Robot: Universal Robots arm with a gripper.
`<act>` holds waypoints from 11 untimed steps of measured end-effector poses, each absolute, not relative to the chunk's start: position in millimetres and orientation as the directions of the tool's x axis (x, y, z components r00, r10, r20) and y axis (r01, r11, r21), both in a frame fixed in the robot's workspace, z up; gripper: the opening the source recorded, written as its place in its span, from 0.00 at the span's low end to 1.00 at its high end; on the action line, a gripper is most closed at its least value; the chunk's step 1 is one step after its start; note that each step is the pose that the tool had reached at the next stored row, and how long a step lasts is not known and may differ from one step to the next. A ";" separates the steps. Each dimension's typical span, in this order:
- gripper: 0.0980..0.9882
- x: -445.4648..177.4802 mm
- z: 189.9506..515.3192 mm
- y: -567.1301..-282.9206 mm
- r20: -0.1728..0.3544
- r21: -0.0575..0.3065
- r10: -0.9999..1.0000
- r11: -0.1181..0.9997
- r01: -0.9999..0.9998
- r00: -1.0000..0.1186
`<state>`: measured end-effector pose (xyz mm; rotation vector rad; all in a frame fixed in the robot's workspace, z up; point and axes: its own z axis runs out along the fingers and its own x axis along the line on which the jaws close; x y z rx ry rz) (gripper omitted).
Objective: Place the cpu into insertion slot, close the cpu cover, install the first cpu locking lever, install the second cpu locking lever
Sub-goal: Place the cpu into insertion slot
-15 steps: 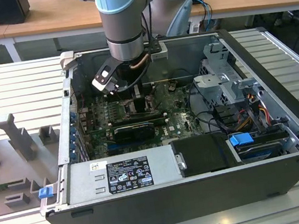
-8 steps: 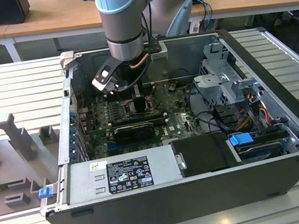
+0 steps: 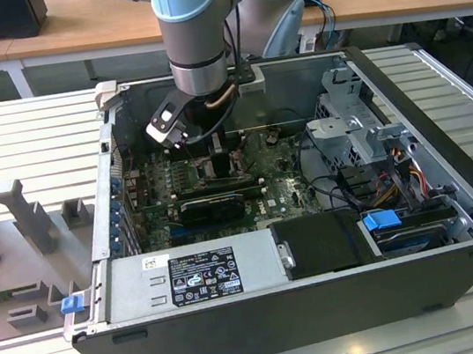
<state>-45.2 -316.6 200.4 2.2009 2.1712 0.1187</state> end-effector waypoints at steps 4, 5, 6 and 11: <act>0.57 -45.2 208.0 -317.0 0.021 0.087 1.000 -0.014 0.996 0.013; 0.56 -45.1 208.5 -317.4 0.020 0.087 1.000 -0.014 0.996 0.013; 0.48 -45.1 208.7 -318.2 0.018 0.087 1.000 -0.014 0.996 0.013; 0.01 -45.2 210.2 -321.0 0.012 0.087 1.000 -0.014 0.996 0.013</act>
